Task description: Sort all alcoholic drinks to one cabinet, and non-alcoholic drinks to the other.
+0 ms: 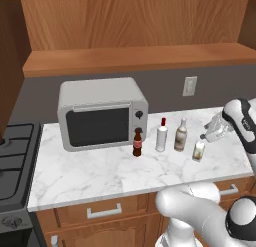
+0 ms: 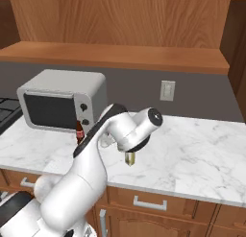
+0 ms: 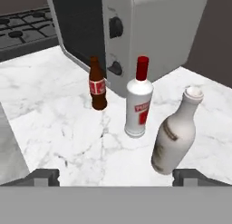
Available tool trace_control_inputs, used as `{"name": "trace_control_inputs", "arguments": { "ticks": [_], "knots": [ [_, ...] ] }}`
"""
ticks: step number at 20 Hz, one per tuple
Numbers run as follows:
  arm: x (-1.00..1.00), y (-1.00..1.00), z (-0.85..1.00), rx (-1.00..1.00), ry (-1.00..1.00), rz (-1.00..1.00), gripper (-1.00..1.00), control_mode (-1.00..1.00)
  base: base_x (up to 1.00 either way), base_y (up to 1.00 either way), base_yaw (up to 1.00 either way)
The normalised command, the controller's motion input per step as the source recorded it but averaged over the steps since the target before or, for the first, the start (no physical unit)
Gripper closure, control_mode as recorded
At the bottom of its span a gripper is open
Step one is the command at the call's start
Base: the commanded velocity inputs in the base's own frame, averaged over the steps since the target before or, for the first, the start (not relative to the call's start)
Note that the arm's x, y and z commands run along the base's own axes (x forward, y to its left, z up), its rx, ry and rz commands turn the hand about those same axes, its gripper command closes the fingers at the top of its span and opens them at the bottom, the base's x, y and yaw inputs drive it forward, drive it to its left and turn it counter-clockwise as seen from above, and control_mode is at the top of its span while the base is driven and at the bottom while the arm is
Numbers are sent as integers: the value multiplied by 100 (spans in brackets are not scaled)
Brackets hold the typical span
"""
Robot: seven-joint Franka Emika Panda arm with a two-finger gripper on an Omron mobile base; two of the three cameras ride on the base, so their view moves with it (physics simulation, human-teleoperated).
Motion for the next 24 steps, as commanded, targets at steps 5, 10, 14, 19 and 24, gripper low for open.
{"name": "trace_control_inputs", "arguments": {
  "ticks": [5, 10, 14, 19, 24],
  "knots": [
    [29, -11, -21, 18, -14, 47, -100, -100, 0, 0, 0],
    [26, 0, -11, 14, -10, 28, -100, -100, 0, 0, 0],
    [11, 0, -4, 8, 0, 1, -100, -100, 0, 0, 0],
    [4, 4, -9, 4, 0, -1, -100, -100, 0, 0, 0],
    [0, 27, -14, 0, 1, -1, -100, -100, 0, 0, 0]
  ]
}}
